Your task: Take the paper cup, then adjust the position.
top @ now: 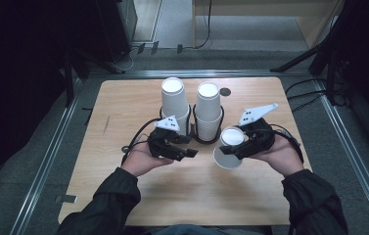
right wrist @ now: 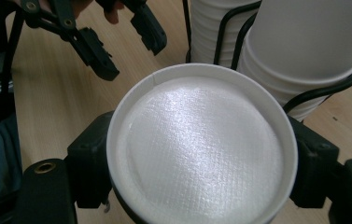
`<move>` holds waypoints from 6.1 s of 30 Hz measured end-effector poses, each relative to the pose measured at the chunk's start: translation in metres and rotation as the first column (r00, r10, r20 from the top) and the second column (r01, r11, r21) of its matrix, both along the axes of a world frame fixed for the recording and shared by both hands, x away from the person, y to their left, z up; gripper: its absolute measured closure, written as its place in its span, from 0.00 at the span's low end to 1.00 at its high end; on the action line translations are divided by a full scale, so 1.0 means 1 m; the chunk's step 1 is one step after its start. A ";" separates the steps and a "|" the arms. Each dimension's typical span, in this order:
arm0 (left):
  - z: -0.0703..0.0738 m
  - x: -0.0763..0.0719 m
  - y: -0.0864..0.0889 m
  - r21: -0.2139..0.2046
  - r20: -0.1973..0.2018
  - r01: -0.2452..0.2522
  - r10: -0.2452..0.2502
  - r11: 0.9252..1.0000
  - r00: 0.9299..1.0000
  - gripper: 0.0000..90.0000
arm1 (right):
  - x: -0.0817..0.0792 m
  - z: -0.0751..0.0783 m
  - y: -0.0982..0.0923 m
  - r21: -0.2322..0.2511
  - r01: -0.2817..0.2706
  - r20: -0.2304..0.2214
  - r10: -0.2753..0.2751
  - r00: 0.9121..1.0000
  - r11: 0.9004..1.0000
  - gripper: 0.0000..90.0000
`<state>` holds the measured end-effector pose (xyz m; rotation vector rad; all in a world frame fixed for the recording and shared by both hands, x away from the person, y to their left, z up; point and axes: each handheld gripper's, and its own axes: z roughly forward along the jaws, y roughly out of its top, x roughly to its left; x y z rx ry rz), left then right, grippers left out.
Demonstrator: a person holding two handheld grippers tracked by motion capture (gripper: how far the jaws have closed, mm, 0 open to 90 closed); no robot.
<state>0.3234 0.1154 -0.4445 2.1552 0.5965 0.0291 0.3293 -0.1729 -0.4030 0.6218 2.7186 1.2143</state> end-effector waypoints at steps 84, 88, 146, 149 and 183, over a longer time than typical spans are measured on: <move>-0.034 -0.009 -0.032 -0.053 0.061 0.188 -0.185 0.981 0.981 0.13 | -0.007 -0.020 0.035 0.302 -0.140 -0.009 0.149 0.989 0.943 0.27; -0.032 -0.010 -0.031 -0.076 0.067 0.190 -0.185 0.979 0.980 0.15 | -0.007 -0.018 0.032 0.314 -0.141 -0.012 0.152 0.988 0.939 0.26; -0.030 0.009 -0.021 0.355 -0.102 0.240 -0.218 0.904 0.971 0.16 | -0.010 -0.057 0.022 0.024 -0.189 -0.049 0.190 0.981 0.982 0.20; -0.033 0.005 -0.027 0.369 -0.104 0.268 -0.247 0.890 0.963 0.16 | -0.010 -0.057 0.023 0.034 -0.197 -0.052 0.199 0.979 0.980 0.19; -0.034 -0.005 -0.037 0.325 -0.068 0.319 -0.314 0.891 0.947 0.00 | -0.012 -0.052 0.042 -0.003 -0.257 -0.063 0.256 0.965 0.967 0.26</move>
